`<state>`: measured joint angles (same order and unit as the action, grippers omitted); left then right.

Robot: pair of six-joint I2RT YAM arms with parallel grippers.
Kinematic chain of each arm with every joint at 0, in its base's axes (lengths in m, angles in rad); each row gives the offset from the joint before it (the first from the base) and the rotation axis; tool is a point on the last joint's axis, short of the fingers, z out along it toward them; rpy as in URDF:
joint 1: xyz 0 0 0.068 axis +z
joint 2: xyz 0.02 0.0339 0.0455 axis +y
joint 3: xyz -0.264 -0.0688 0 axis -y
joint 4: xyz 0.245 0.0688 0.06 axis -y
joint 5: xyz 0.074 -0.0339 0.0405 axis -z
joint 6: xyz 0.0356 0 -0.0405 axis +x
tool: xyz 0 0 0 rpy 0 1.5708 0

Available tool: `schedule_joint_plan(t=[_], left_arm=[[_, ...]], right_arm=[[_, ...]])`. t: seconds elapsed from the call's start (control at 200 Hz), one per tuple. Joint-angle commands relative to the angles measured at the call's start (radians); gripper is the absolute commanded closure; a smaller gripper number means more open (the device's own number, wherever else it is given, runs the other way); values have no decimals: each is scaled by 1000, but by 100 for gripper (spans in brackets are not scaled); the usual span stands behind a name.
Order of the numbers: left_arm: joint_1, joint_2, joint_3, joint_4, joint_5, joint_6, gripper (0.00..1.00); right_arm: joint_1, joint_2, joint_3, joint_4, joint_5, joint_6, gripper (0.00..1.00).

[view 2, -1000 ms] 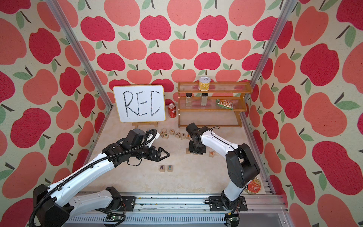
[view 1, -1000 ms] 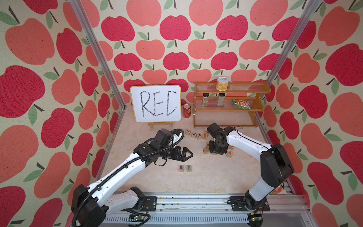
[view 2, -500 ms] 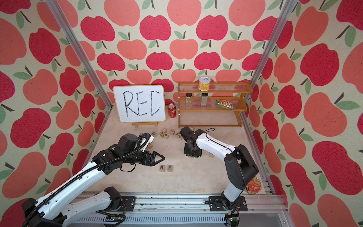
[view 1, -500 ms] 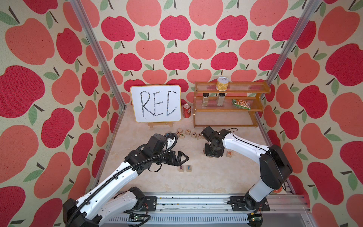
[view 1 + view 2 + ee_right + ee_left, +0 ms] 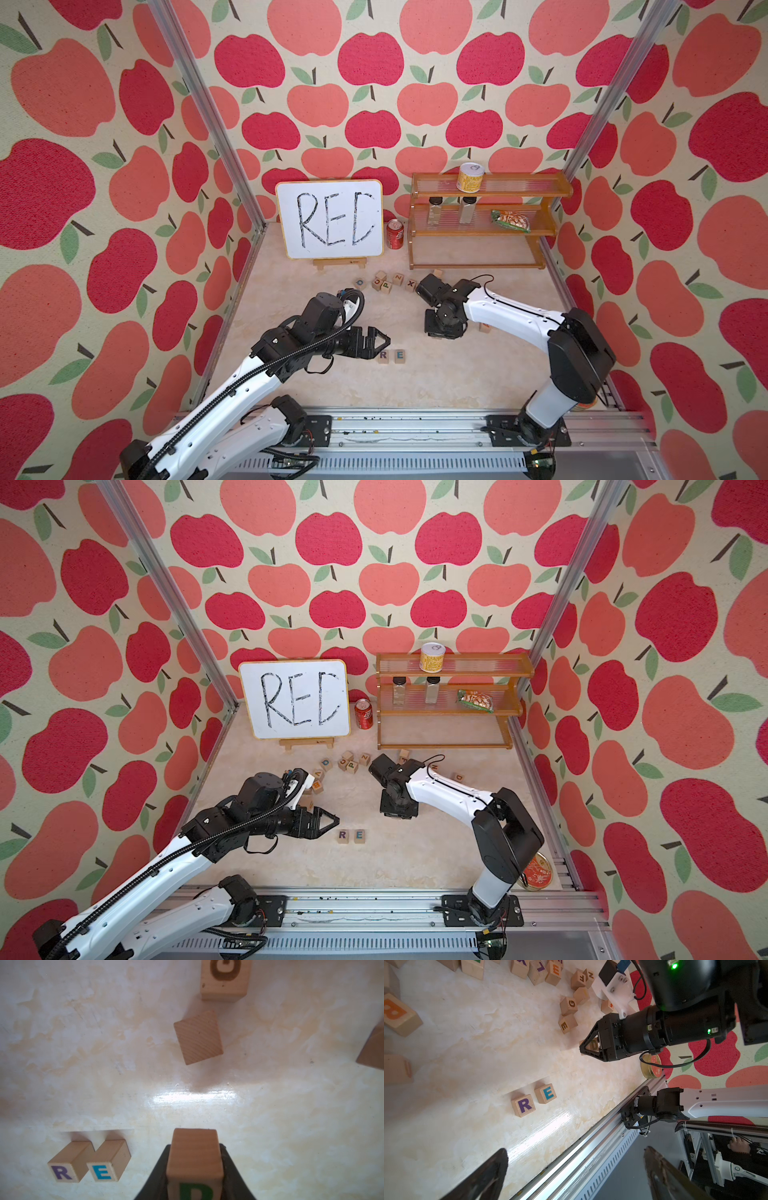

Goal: Assemble the uppercase word "red" with letter blocks
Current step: Place the letter block at the center of the board.

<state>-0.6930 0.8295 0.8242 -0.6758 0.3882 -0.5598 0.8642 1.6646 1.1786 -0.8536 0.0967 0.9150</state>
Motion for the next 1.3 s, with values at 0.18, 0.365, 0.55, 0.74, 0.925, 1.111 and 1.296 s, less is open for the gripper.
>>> schedule_joint_plan(t=[0.18,0.365,0.55,0.74,0.925,1.111,1.296], left_arm=[[-7,-78,-44,-61,-50,-56,1],[-7,-133,-65,-83,-65,-82,1],[-7,-184,-89,-107,-72,-108,1],[-7,-235,-110,-133,-78,-129,1],[-8,-277,-125,-155,-79,-147,1],[-9,-308,-135,-166,-76,-162,1],[-13,-311,-134,-169,-75,-165,0]], right_arm=[[51,20,27,-7,24,57,100],[87,35,33,-5,26,77,100],[116,52,38,8,20,100,100],[148,75,48,15,16,118,100],[172,94,45,28,10,136,100],[191,108,33,46,5,159,100],[203,113,18,66,-1,179,100]])
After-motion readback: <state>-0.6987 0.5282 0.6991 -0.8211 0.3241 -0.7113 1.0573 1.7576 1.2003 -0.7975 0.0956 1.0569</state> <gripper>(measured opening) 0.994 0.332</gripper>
